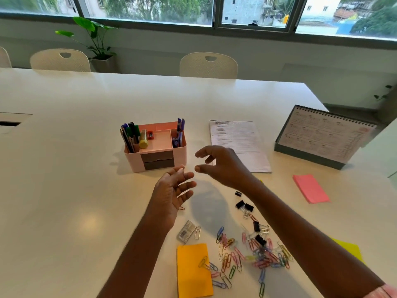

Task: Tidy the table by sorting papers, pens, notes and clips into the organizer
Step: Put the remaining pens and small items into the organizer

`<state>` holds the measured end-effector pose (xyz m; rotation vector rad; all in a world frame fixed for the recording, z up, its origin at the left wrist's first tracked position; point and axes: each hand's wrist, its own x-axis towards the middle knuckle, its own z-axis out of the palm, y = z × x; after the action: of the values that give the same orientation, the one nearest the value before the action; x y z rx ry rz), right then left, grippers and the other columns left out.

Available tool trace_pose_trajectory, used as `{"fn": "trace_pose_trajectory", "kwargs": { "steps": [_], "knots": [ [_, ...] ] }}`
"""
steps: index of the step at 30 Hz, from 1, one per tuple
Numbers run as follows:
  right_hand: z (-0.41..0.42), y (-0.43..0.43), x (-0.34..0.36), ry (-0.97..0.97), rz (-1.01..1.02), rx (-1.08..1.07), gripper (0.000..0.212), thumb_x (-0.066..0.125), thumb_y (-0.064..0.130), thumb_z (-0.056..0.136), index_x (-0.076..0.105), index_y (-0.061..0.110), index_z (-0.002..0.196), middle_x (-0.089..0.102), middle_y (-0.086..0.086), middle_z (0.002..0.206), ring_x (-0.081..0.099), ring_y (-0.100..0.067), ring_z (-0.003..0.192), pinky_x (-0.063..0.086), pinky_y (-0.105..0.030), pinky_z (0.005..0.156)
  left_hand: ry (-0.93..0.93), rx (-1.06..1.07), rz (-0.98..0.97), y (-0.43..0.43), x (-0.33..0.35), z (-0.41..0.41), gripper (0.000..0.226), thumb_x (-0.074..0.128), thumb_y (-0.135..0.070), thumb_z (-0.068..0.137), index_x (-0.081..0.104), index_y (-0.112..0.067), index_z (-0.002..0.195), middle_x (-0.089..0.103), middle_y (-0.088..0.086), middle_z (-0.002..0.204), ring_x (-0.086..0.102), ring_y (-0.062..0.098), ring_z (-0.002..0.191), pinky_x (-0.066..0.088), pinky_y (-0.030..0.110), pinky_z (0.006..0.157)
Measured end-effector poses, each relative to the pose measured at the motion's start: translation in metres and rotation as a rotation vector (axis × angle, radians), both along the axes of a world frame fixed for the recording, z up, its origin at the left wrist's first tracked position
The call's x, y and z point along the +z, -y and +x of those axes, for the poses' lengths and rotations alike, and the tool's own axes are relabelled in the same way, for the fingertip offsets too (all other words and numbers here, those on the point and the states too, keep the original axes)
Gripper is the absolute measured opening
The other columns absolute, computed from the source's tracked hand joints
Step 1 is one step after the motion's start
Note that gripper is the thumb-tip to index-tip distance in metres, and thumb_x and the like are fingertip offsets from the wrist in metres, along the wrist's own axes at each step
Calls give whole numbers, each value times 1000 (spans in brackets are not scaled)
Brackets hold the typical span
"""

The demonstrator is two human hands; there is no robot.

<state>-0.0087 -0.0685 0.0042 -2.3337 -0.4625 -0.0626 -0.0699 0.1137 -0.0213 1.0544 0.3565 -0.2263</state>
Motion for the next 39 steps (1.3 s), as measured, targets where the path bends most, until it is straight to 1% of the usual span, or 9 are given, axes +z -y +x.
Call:
{"fn": "trace_pose_trajectory", "kwargs": {
  "steps": [7, 11, 13, 18, 24, 26, 29, 35, 39],
  "knots": [
    [-70, 2, -36, -49, 42, 2, 47, 78, 26, 93, 61, 25, 138, 66, 6, 129, 62, -4, 111, 59, -29, 89, 41, -141, 129, 11, -2, -24, 33, 61, -25, 104, 61, -16, 136, 78, 12, 120, 75, 28, 105, 58, 42, 89],
    [-99, 9, -55, -91, 87, -33, 58, 76, 33, 93, 52, 34, 145, 62, 10, 137, 60, -4, 117, 61, -34, 91, 68, -227, 186, 18, -3, -38, 31, 61, -27, 104, 60, -21, 135, 79, 8, 117, 77, 25, 107, 61, 37, 81],
    [-111, 16, -59, -112, 110, -51, 58, 76, 37, 93, 51, 38, 146, 62, 11, 139, 60, -4, 119, 61, -36, 91, 77, -260, 219, 20, -4, -43, 31, 62, -29, 104, 61, -24, 134, 79, 6, 117, 76, 26, 110, 62, 39, 83],
    [-130, 40, -64, -140, 130, -104, 59, 77, 35, 92, 55, 29, 146, 61, 4, 142, 61, -4, 118, 61, -35, 93, 118, -306, 337, 21, -7, -52, 30, 62, -29, 103, 63, -27, 133, 78, -1, 119, 73, 25, 113, 60, 41, 90],
    [-102, 95, -73, 25, -78, -353, 47, 79, 29, 91, 65, 20, 135, 69, -4, 130, 66, -17, 112, 59, -39, 96, 97, -314, 343, 21, -10, -56, 28, 62, -24, 104, 65, -22, 132, 78, 0, 121, 74, 27, 114, 60, 42, 94],
    [-90, 114, -76, 91, -210, -449, 44, 79, 28, 91, 67, 18, 132, 72, -8, 124, 67, -22, 111, 59, -38, 93, 91, -314, 331, 23, -10, -56, 27, 60, -22, 105, 64, -21, 133, 78, 0, 121, 74, 26, 114, 60, 44, 97],
    [-79, 130, -78, 70, -317, -505, 41, 79, 27, 91, 68, 16, 130, 71, -10, 119, 66, -27, 109, 57, -39, 85, 85, -310, 313, 27, -11, -57, 27, 59, -20, 106, 64, -19, 132, 78, 3, 121, 74, 27, 113, 58, 47, 101],
    [-77, 134, -82, 52, -361, -487, 37, 77, 25, 94, 67, 16, 128, 72, -8, 115, 65, -25, 103, 56, -37, 80, 88, -313, 295, 37, -10, -55, 26, 59, -19, 106, 65, -18, 131, 79, 5, 118, 75, 28, 112, 58, 46, 100],
    [-79, 131, -77, 79, -287, -488, 42, 79, 27, 92, 65, 20, 131, 74, -6, 113, 69, -21, 96, 60, -36, 77, 90, -307, 290, 45, -9, -53, 25, 60, -18, 106, 66, -18, 130, 80, 4, 116, 75, 27, 111, 58, 47, 101]
  ]
}}
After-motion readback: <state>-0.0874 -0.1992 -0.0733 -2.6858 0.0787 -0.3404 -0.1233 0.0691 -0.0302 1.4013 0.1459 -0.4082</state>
